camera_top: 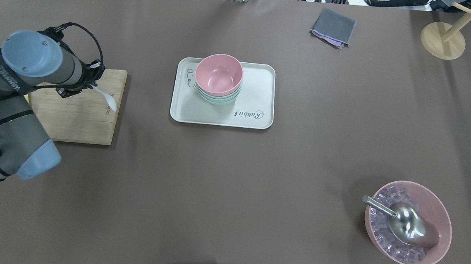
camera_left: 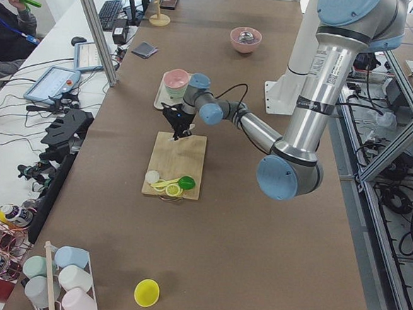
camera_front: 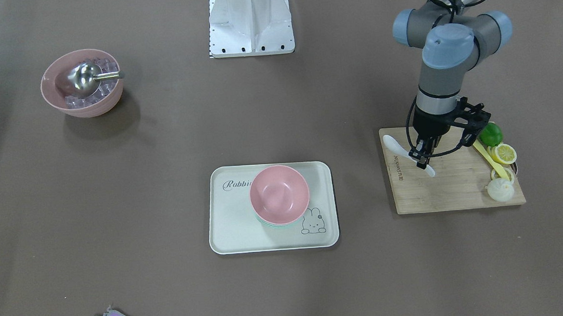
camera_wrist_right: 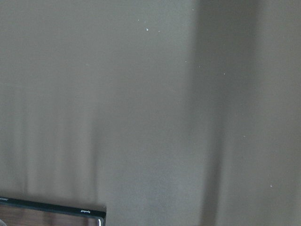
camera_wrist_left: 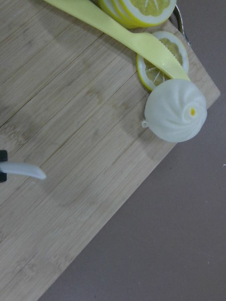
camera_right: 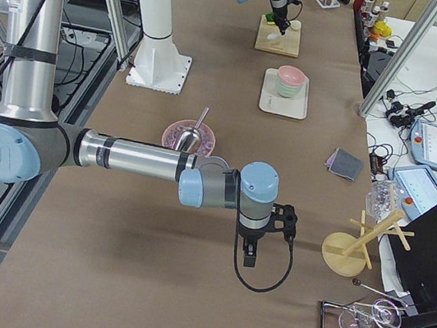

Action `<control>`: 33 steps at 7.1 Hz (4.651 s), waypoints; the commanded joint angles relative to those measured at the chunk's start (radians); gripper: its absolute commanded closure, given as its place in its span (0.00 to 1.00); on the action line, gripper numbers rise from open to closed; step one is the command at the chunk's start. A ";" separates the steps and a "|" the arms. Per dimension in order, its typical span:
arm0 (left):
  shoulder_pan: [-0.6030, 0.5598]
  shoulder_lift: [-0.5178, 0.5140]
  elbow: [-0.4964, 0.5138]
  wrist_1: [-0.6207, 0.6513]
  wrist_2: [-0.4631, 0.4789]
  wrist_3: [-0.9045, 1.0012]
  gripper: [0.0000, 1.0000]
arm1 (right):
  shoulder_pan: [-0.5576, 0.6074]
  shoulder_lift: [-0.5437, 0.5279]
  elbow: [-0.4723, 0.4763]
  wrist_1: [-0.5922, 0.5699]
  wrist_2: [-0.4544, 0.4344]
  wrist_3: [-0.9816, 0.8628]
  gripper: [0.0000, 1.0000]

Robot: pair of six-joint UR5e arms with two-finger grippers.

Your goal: Stack pink bowl on green and place spoon

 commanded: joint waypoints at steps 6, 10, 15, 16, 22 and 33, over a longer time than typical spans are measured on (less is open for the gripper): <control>0.017 -0.610 0.430 0.182 0.054 0.005 1.00 | -0.006 -0.041 0.135 -0.240 -0.033 -0.001 0.00; 0.103 -0.613 0.450 0.179 0.110 0.011 1.00 | -0.006 -0.046 0.136 -0.240 -0.032 0.001 0.00; 0.111 -0.613 0.446 0.179 0.111 0.013 0.72 | -0.006 -0.046 0.136 -0.239 -0.032 0.001 0.00; 0.111 -0.613 0.446 0.177 0.110 0.014 0.56 | -0.006 -0.044 0.136 -0.239 -0.032 0.001 0.00; 0.099 -0.538 0.313 0.194 0.097 0.233 0.03 | -0.006 -0.040 0.137 -0.237 -0.032 0.001 0.00; -0.703 0.289 -0.091 0.355 -0.431 2.003 0.02 | -0.006 -0.043 0.134 -0.234 -0.033 0.001 0.00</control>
